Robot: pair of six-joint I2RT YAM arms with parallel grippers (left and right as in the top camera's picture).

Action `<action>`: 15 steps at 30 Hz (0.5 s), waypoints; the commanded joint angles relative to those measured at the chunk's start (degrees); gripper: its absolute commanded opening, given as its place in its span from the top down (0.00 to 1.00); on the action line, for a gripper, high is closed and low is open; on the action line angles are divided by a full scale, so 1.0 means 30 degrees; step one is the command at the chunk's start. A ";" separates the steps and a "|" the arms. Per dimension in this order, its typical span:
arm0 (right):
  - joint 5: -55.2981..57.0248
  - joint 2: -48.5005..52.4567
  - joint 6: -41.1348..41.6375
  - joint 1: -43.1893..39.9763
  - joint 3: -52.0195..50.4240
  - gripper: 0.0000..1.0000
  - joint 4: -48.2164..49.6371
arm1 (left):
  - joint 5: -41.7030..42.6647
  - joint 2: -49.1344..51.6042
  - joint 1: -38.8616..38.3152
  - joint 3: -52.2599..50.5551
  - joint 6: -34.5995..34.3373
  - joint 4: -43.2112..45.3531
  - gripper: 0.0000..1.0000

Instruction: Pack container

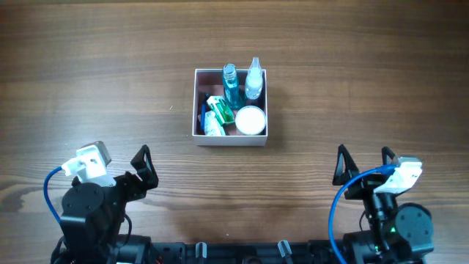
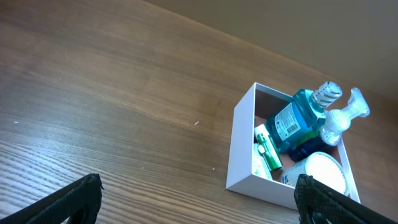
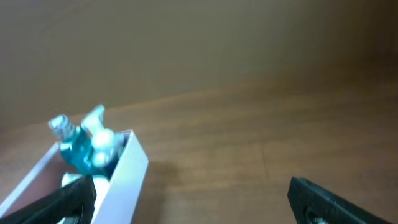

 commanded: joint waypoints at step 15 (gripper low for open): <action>-0.0415 -0.0466 -0.4437 -0.1166 -0.7366 0.00 1.3486 | 0.0226 -0.0102 0.0029 -0.0102 -0.0168 0.0044 0.00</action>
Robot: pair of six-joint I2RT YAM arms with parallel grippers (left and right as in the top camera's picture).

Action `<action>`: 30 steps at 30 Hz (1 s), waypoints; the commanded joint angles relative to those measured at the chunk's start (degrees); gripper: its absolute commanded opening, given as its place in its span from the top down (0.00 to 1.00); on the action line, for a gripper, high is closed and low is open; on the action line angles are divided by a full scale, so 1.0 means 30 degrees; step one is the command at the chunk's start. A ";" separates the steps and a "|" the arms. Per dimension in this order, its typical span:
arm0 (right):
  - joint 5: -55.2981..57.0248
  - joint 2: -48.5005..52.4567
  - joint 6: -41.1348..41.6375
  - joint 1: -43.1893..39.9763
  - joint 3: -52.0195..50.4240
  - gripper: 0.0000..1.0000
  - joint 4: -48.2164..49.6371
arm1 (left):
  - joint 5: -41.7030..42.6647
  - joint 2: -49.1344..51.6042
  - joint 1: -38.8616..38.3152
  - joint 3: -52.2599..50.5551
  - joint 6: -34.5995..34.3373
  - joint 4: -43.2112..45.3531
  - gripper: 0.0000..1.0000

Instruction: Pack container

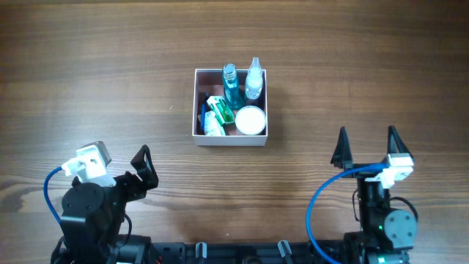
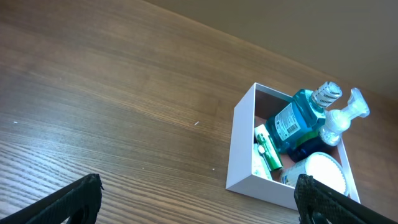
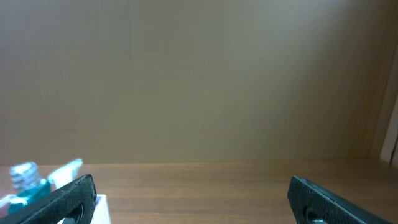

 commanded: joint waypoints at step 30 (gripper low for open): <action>-0.1311 -0.0226 -0.0852 -0.0415 -0.0925 0.00 -0.3038 | 0.0226 -0.0102 0.0029 -0.0102 -0.0168 0.0044 0.00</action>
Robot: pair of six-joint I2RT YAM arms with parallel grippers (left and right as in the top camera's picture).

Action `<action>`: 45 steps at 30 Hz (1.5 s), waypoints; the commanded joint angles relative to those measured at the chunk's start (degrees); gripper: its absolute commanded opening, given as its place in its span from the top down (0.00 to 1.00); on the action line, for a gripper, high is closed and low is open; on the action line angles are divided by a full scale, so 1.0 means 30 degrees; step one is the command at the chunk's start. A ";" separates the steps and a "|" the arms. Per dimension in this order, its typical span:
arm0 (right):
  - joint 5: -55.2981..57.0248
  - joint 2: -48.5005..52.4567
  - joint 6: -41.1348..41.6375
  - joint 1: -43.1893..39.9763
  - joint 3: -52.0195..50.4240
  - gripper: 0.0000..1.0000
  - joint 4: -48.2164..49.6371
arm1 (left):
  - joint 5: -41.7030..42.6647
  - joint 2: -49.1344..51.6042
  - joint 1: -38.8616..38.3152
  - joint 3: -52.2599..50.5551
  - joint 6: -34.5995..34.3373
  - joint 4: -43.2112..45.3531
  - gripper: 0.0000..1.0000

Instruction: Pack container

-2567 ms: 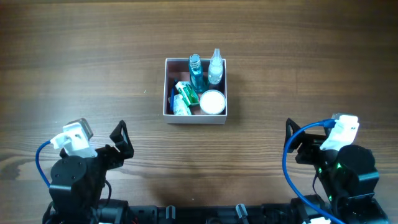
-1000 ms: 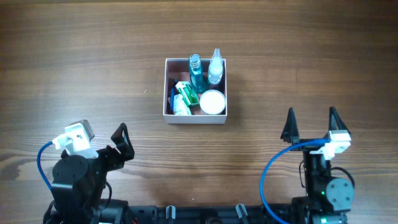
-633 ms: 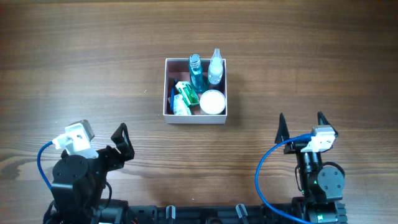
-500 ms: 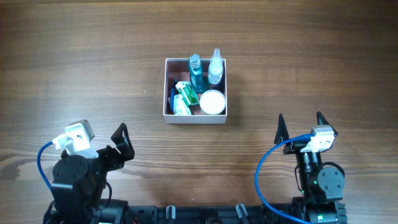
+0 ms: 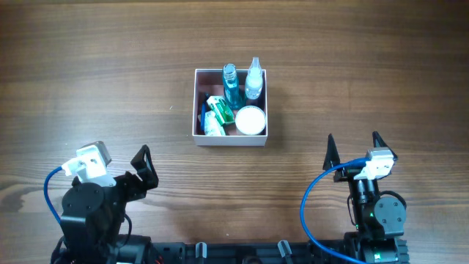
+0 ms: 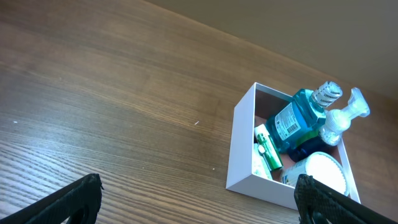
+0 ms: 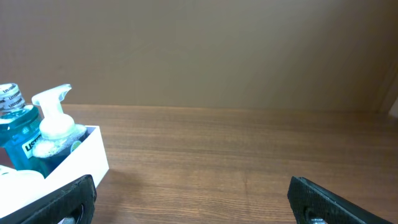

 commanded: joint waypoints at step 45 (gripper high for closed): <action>-0.0393 -0.0168 -0.0197 -0.0095 -0.0015 0.00 0.0102 | 0.2222 -0.7053 0.1960 -1.3770 0.4138 1.6160 0.00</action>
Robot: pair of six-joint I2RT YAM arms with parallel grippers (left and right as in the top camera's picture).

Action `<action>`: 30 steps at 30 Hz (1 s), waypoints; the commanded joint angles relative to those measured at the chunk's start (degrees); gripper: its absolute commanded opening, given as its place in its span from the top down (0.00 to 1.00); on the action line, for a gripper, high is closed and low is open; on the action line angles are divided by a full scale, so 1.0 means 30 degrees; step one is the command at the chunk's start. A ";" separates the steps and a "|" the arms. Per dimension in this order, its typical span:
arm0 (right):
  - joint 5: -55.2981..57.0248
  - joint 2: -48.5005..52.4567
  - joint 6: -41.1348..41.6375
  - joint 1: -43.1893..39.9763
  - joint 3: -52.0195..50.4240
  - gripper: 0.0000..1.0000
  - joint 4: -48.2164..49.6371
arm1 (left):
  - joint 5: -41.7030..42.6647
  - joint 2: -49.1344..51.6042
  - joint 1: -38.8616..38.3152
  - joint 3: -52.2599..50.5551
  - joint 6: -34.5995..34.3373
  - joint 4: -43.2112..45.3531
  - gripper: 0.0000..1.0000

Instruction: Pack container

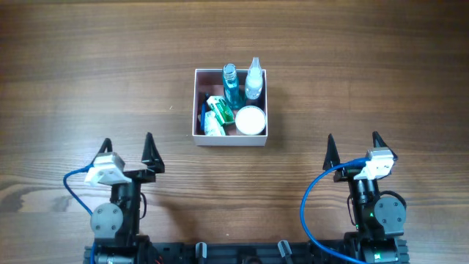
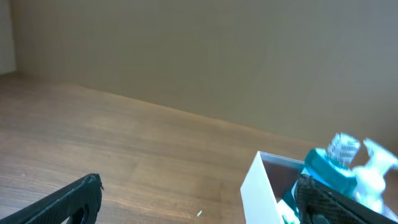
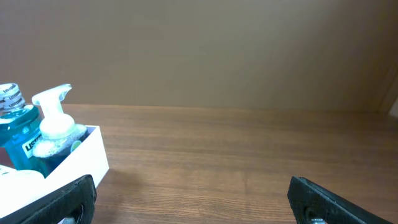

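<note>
A white open box (image 1: 198, 132) stands at the table's middle, holding a blue mouthwash bottle (image 1: 230, 83), a clear pump bottle (image 1: 253, 77), a white round jar (image 1: 250, 119) and green and white packets (image 1: 217, 111). My left gripper (image 1: 127, 152) rests near the front edge on the left, open and empty, with the box (image 2: 258, 190) ahead to its right. At the front right my right gripper (image 1: 352, 150) is open and empty too; the box (image 3: 81, 158) and its bottles (image 3: 53, 121) lie ahead to its left.
Bare wooden tabletop (image 1: 352, 66) surrounds the box on all sides. A plain brown wall (image 3: 217, 50) rises behind the table's far edge in both wrist views.
My left arm has drawn back and straightened: its gripper now points level toward the far wall, where before it looked down on the box. The right arm has not moved.
Both arms were near the front edge, open and empty, with the box full throughout. The right gripper turned from angled to straight between the first and third moments. Now the left gripper stands straight as well.
</note>
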 commanded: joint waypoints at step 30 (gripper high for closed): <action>-0.0379 -0.0168 -0.0197 -0.0095 -0.0022 0.00 0.0109 | 0.2237 -0.0226 0.0160 -0.0597 0.0670 -0.1253 0.00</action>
